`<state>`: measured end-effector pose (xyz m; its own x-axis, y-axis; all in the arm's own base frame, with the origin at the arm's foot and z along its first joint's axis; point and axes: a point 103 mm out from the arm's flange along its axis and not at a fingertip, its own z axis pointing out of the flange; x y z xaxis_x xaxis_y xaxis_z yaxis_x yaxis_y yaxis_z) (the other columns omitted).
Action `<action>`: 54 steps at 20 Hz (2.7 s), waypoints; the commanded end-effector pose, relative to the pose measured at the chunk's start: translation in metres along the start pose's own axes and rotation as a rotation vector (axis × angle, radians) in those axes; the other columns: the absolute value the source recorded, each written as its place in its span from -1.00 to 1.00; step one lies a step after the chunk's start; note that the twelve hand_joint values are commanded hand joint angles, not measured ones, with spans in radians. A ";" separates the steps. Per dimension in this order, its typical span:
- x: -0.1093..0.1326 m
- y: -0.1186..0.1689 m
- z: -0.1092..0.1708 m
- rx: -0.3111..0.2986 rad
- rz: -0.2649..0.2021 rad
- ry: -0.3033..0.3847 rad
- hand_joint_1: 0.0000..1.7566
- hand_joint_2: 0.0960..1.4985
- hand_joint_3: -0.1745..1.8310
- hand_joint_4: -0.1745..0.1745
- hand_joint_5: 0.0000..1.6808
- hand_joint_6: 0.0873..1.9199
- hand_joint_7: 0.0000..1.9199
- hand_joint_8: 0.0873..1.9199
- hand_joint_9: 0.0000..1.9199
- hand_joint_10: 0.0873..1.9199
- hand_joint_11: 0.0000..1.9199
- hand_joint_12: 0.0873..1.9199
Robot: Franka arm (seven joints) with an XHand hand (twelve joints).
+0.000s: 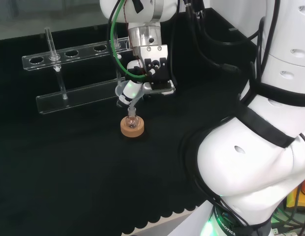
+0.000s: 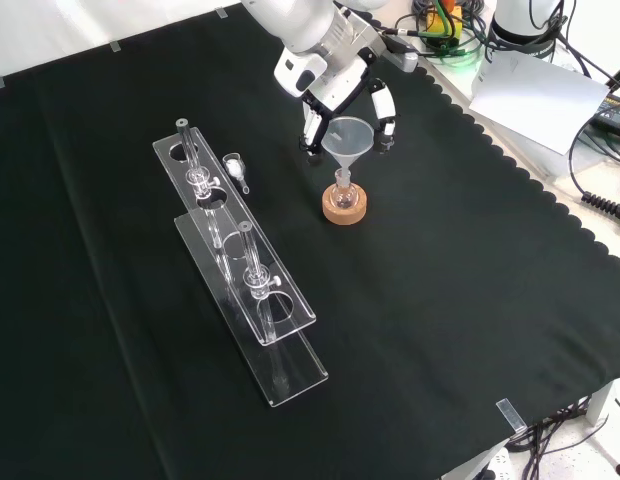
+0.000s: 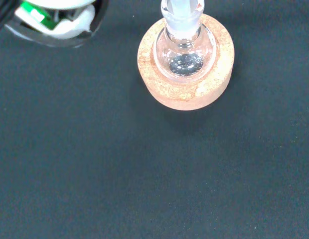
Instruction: Place the funnel on the round-bottom flask.
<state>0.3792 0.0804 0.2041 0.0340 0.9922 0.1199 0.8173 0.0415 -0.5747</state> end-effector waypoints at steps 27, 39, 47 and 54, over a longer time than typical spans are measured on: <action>0.008 0.000 0.000 -0.017 -0.020 -0.029 0.02 -0.24 -0.10 -0.38 -0.49 -0.47 -0.86 -0.29 -0.48 -0.33 -0.58 0.33; 0.006 -0.005 -0.002 -0.010 -0.008 -0.038 -0.01 -0.25 -0.13 -0.45 -0.65 -0.92 -1.00 -0.48 -0.76 -0.26 -0.82 0.40; 0.006 -0.005 -0.002 -0.019 -0.018 -0.050 -0.02 -0.26 -0.14 -0.46 -0.64 -1.00 -1.00 -0.52 -0.78 -0.25 -0.84 0.41; 0.005 -0.004 -0.001 -0.024 -0.022 -0.060 -0.03 -0.25 -0.15 -0.46 -0.64 -1.00 -1.00 -0.52 -0.78 -0.25 -0.84 0.41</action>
<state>0.3768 0.0853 0.2089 -0.0138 0.9960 0.0887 0.8295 0.0610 -0.5552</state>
